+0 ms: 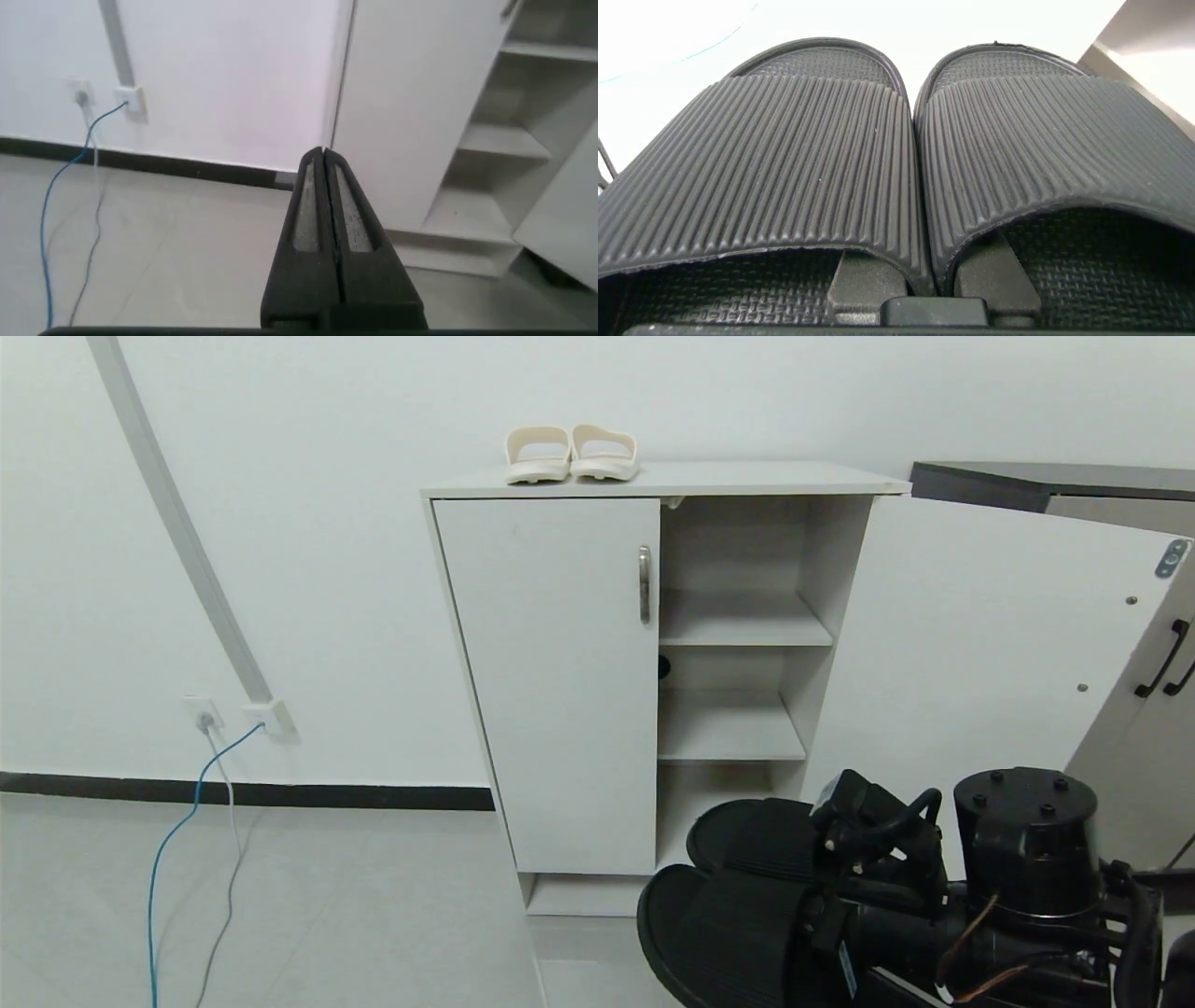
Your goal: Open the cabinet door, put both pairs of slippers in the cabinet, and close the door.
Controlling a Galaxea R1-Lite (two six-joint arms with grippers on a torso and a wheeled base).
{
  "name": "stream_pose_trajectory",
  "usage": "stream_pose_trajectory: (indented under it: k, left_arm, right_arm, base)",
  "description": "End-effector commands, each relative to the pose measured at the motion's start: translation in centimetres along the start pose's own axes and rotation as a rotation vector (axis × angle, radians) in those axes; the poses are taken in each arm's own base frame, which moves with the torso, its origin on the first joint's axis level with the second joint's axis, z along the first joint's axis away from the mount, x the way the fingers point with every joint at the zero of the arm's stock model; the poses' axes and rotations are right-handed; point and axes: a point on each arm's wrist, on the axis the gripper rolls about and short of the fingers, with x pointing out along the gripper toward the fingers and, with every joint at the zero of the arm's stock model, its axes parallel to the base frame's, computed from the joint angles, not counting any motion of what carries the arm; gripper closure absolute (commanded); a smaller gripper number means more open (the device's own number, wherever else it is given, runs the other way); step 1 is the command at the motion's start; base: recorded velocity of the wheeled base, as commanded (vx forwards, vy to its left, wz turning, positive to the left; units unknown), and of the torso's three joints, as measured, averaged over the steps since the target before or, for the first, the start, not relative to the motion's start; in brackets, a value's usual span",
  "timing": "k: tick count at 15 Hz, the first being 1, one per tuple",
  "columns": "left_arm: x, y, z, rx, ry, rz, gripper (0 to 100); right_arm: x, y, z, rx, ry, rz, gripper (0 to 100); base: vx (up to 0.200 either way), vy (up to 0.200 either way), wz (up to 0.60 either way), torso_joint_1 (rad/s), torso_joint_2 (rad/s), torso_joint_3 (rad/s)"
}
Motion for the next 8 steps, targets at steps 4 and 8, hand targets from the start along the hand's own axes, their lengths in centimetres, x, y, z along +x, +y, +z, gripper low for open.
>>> stream_pose_trajectory:
  k: [4,8]
  left_arm:
    - [-0.1,-0.2,-1.1,0.020,0.022,-0.092,100]
    - [-0.1,-0.2,-1.1,0.033,0.021,-0.121,100]
  right_arm:
    - [0.1,0.0,0.3,-0.005,-0.037,-0.006,100]
    - [3.4,0.6,0.0,0.058,-0.025,-0.209,100]
  base:
    - [0.000,0.000,0.00,0.000,0.00,0.000]
    - [0.000,0.000,0.00,0.000,0.00,0.000]
